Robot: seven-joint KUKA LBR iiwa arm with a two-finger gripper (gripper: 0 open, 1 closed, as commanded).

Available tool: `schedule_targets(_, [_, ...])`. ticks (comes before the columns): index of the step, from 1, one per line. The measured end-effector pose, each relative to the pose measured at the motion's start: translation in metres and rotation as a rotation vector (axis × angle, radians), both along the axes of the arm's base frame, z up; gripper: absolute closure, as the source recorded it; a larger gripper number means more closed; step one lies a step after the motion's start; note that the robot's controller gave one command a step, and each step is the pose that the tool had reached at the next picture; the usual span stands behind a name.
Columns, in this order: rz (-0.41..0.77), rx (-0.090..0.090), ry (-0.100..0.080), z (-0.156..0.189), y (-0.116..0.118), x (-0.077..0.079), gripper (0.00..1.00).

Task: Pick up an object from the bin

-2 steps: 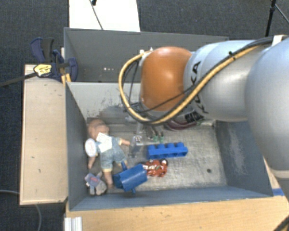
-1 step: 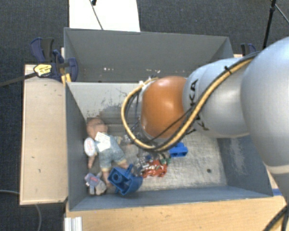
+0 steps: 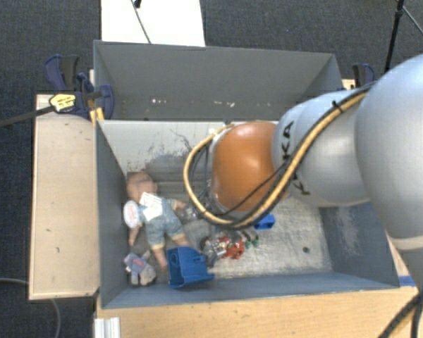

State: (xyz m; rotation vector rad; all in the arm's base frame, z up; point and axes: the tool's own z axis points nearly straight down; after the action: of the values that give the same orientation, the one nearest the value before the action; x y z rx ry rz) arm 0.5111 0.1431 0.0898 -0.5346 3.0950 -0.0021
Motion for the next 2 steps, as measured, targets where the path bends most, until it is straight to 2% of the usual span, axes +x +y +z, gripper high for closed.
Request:
schedule_targets(1, [0.015,0.003,0.000,0.007,-0.042,-0.003,0.00])
schedule_targets(2, [0.087,-0.003,0.001,-0.004,-0.058,-0.003,0.00])
